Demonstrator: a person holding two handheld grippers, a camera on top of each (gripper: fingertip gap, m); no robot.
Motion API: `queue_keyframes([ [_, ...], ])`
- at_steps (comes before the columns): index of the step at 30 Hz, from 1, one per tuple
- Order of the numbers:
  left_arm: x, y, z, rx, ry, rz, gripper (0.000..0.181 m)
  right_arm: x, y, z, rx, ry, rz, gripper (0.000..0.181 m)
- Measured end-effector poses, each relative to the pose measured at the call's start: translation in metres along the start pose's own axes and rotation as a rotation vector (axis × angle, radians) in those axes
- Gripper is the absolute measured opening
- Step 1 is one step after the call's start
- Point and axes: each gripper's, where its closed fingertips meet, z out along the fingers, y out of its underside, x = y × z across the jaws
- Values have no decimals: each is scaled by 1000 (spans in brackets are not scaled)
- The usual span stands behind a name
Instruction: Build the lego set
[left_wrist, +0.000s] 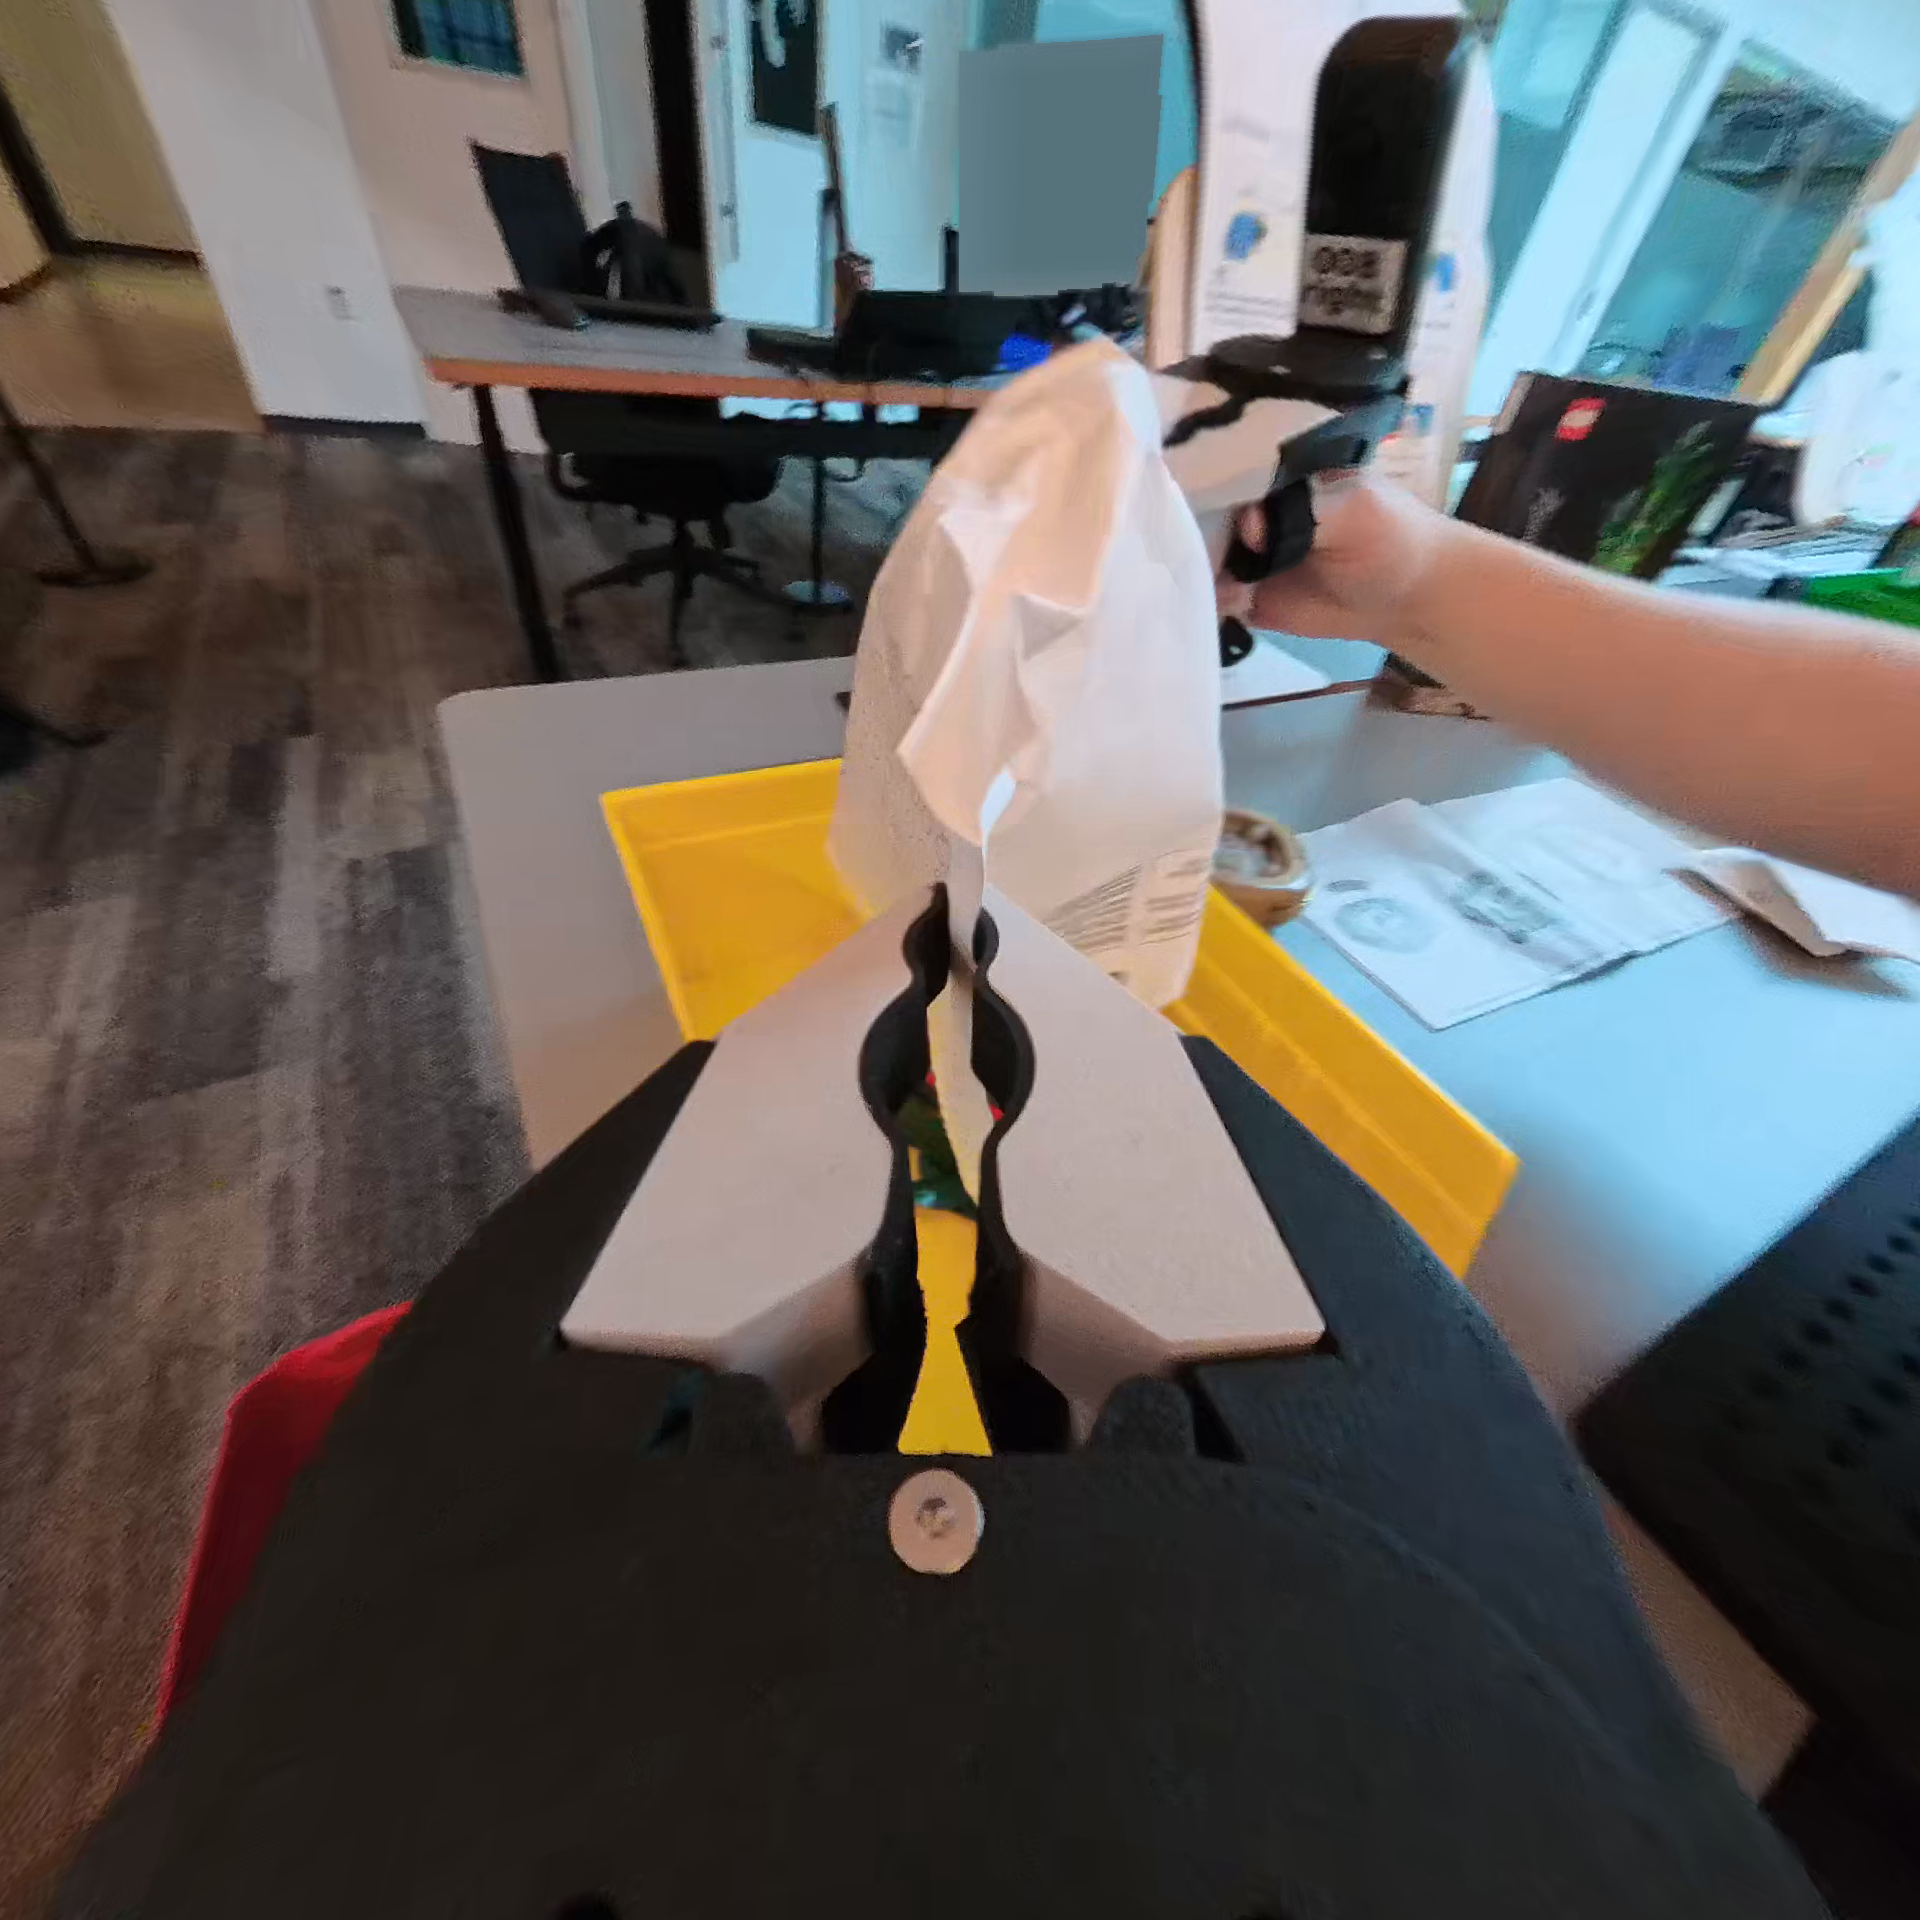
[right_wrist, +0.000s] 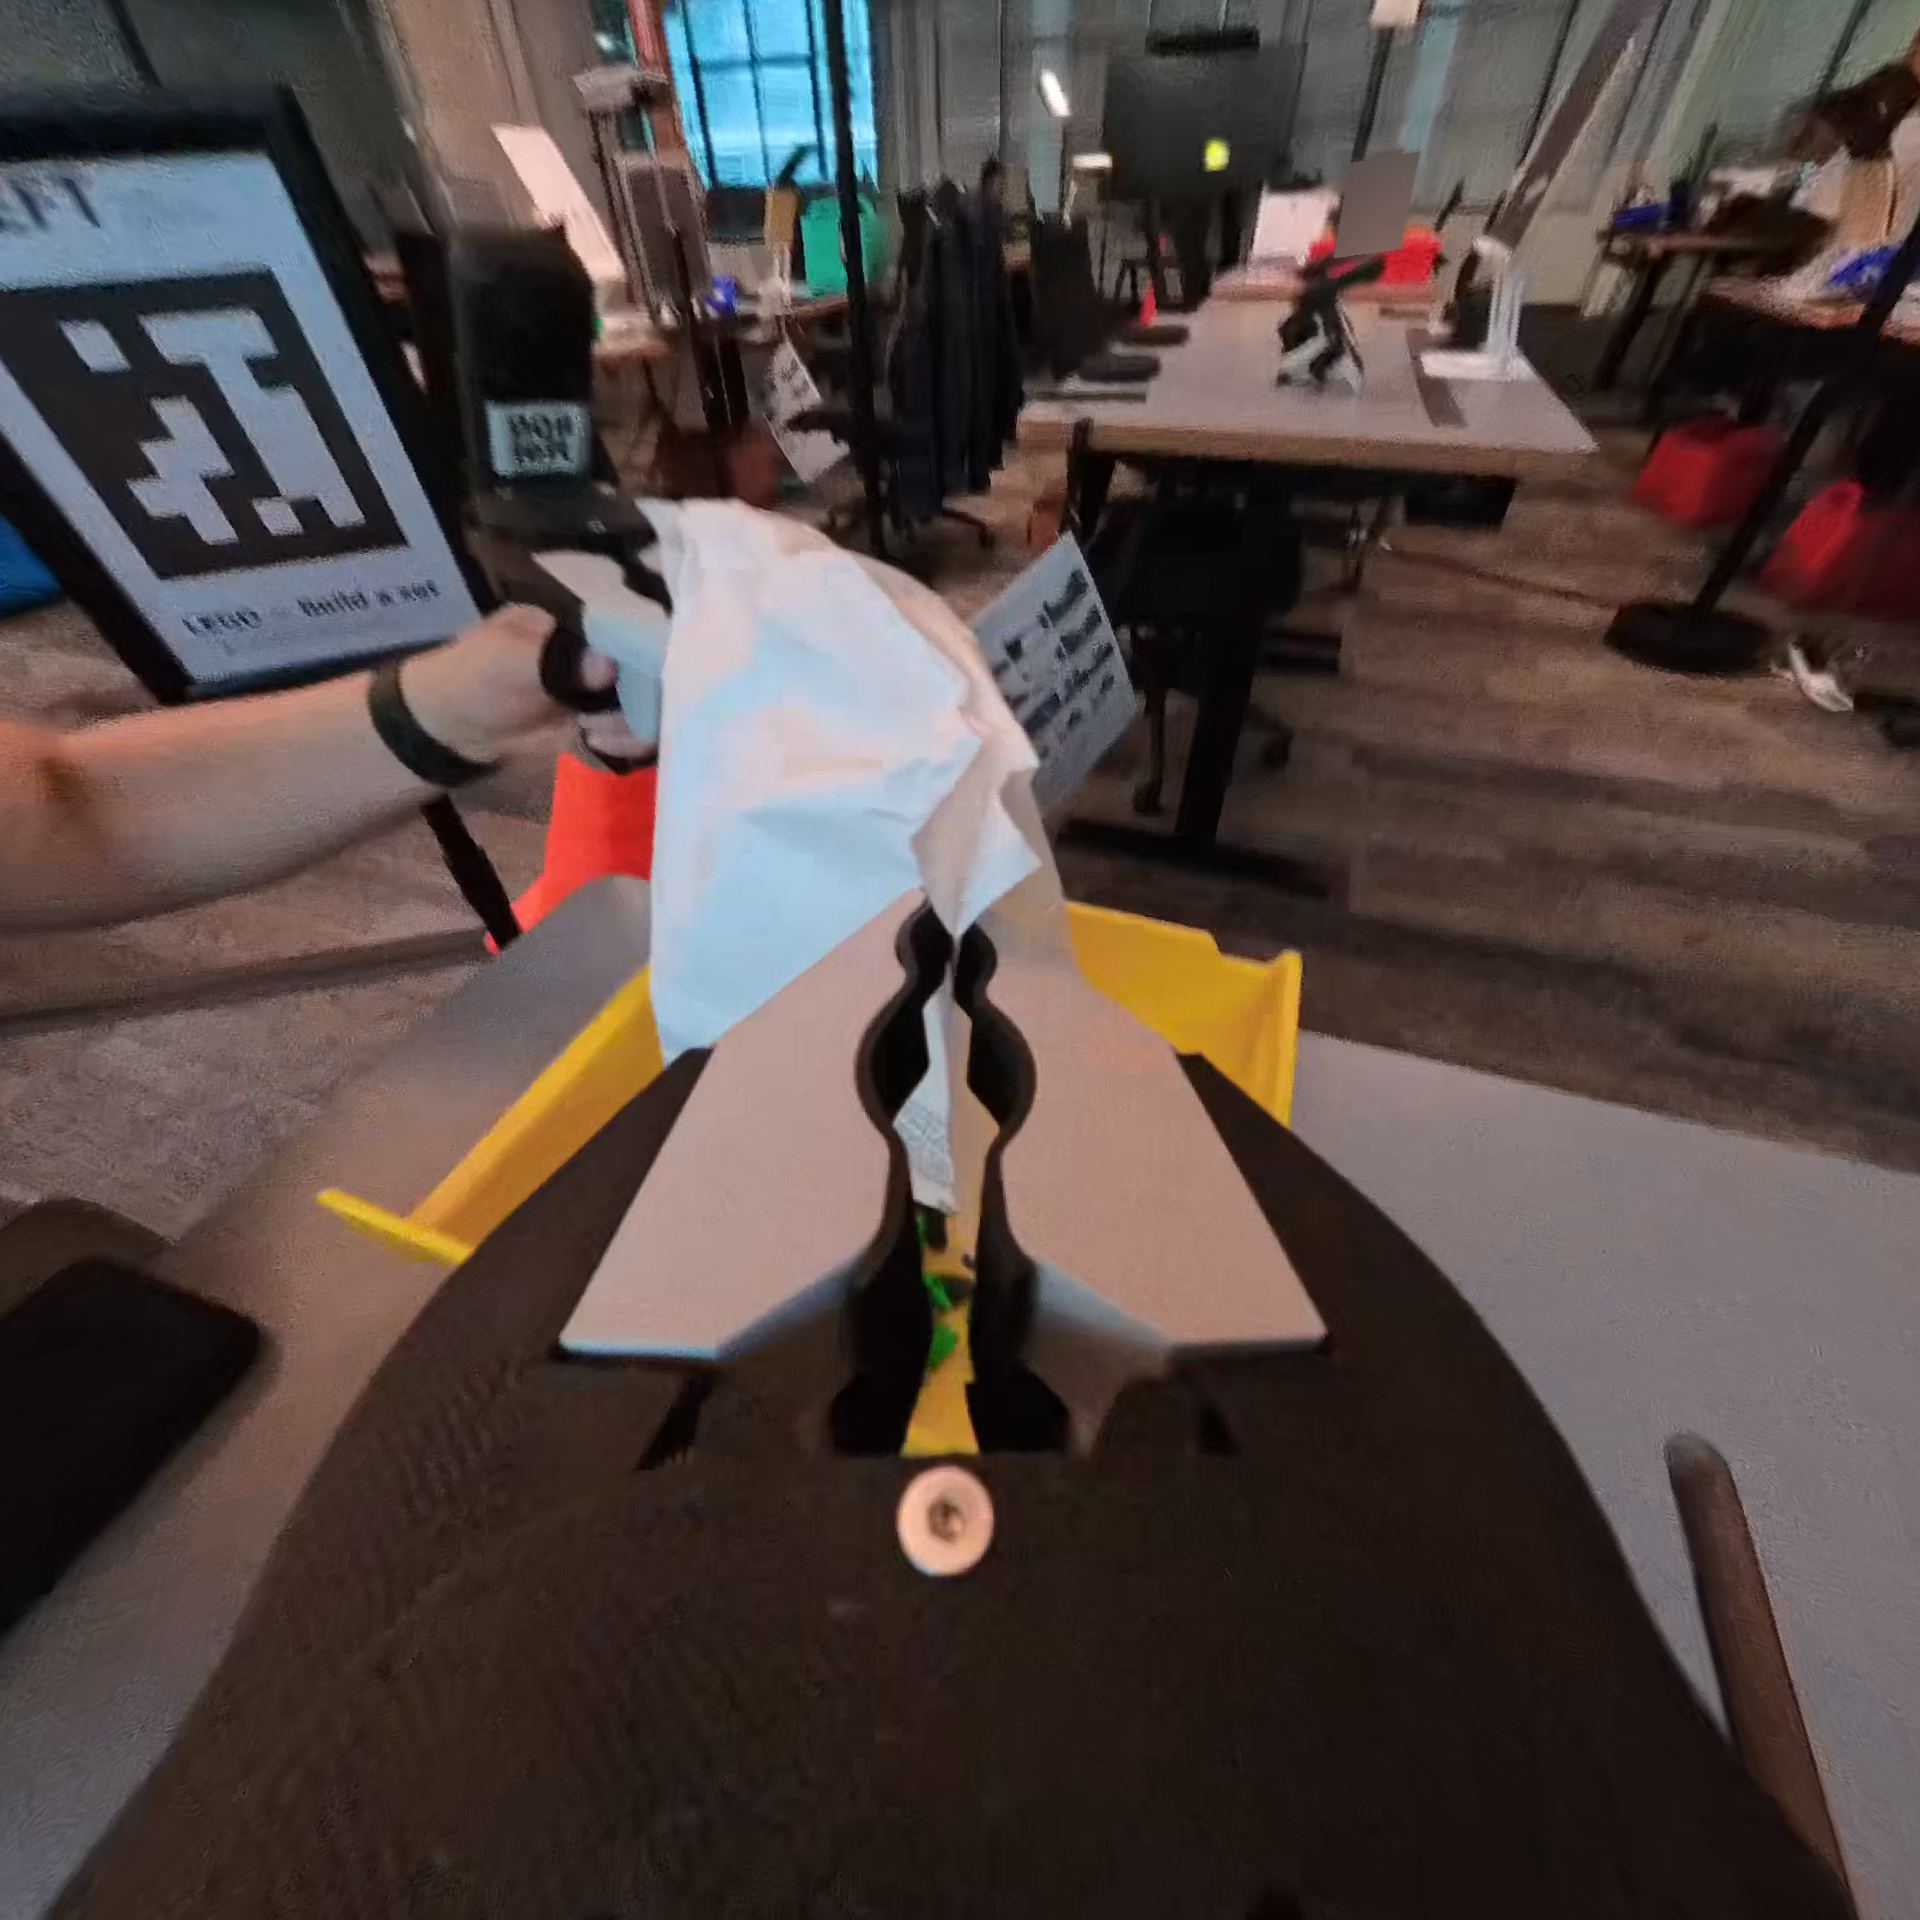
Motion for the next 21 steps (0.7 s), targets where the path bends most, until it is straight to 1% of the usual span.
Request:
queue_keyframes([
  [1,-4,5,1,-28,-16,3,0,4,24,5,-121,9,22,0],
  [2,-7,10,3,-60,-25,-6,0,1,38,7,-210,-14,43,0],
  [3,-2,9,4,-55,-9,-20,0,-4,27,7,-178,-20,28,0],
  [4,1,8,5,-42,-9,25,0,-8,6,5,-68,-12,-13,0],
  [5,-7,14,5,-73,-63,59,0,-6,6,7,-50,9,-26,0],
  [6,-9,19,7,-109,-72,58,0,-3,34,12,-200,17,-4,0],
  [7,-5,21,9,-132,-52,45,0,-5,51,14,-302,5,-2,0],
  [8,-2,19,9,-135,-50,49,0,-6,46,14,-277,22,-27,0],
  [9,-2,13,8,-117,-75,89,0,-5,31,11,-192,48,-52,0],
  [10,-4,7,6,-106,-102,124,0,-5,27,10,-162,49,-39,0],
  [11,-5,3,5,-115,-101,121,0,-5,39,9,-241,39,-14,0],
  [12,-2,0,6,-134,-68,91,0,-4,44,8,-295,46,-11,0],
  [14,0,-13,5,-141,-15,20,0,-2,24,1,-241,82,33,0],
  [15,2,-24,2,-129,16,-14,0,-2,12,-5,-213,80,113,0],
  [17,11,-46,-2,-136,101,-120,0,-9,-17,-22,-166,15,282,0],
  [19,30,-70,-5,-168,221,-247,0,-15,-43,-43,-152,-4,378,0],
  [21,50,-94,-5,-193,329,-365,0,-25,-64,-65,-171,12,394,0],
])
